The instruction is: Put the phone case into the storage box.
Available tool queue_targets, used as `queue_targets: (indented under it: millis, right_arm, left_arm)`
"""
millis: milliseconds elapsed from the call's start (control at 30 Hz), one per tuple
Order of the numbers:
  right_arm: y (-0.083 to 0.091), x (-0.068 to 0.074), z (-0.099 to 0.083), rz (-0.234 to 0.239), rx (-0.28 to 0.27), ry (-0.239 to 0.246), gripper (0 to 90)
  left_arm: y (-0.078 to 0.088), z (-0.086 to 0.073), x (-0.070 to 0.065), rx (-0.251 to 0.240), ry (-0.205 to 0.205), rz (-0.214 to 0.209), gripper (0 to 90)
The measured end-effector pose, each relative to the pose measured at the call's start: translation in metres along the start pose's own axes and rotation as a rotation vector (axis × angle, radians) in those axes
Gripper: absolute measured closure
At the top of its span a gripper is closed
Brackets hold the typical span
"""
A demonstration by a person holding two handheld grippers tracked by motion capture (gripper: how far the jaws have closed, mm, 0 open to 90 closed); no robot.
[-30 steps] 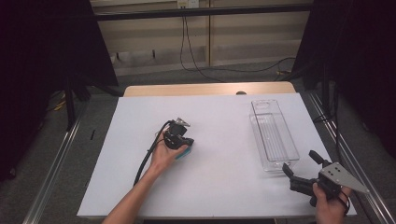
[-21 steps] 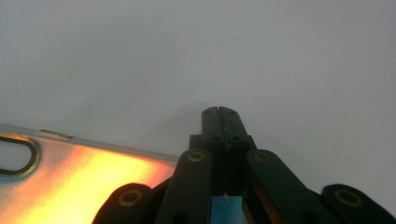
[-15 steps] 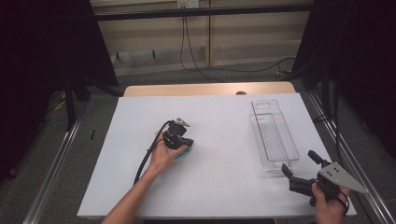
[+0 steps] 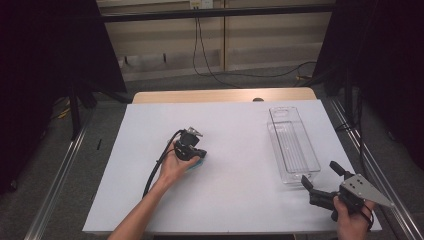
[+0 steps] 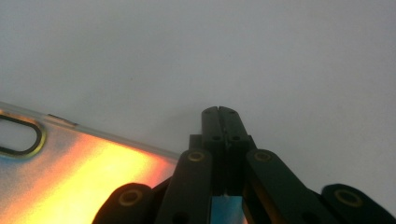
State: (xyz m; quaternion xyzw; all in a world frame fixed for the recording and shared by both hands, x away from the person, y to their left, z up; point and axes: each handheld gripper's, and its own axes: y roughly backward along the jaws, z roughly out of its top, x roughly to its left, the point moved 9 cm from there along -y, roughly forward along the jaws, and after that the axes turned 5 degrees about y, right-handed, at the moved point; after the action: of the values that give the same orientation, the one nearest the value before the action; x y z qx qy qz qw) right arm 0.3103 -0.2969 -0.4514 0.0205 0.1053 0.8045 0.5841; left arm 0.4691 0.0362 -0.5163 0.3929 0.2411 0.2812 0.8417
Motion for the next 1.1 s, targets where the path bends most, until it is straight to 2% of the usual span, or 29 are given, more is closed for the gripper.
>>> queue_targets:
  millis: [133,300,567,733,833,1000,1100]
  right_arm:
    - [0.0,-0.0001,-0.0001,0.0,0.0,-0.001,0.0]
    - [0.0001,0.0,0.0001,-0.003,-0.001,-0.001,0.0]
    - [-0.0004,0.0,-0.0004,-0.004,0.002,0.0,0.0]
    - [-0.0002,0.0012,0.0001,-0.002,0.0,0.004,0.0]
    - [0.0002,0.0,-0.0002,-0.008,0.001,0.012,0.0]
    - [0.0005,0.0003,-0.0002,-0.009,0.0,0.025,0.0]
    - [0.0011,0.002,0.0016,0.004,-0.011,0.05,0.0]
  left_arm:
    - [0.001,-0.0013,-0.0007,0.006,-0.003,-0.003,90.0]
    - [0.0016,-0.0025,-0.0025,0.006,-0.022,0.021,90.0]
    - [0.0038,-0.0053,-0.002,0.02,-0.001,-0.004,90.0]
    - [0.0042,-0.0061,-0.0025,0.02,-0.008,-0.005,90.0]
    - [0.0042,-0.0066,-0.0039,0.016,-0.02,0.017,90.0]
    - [0.0047,-0.0067,-0.0034,0.019,-0.017,0.008,90.0]
    - [0.0048,-0.0069,-0.0039,0.024,-0.021,0.015,90.0]
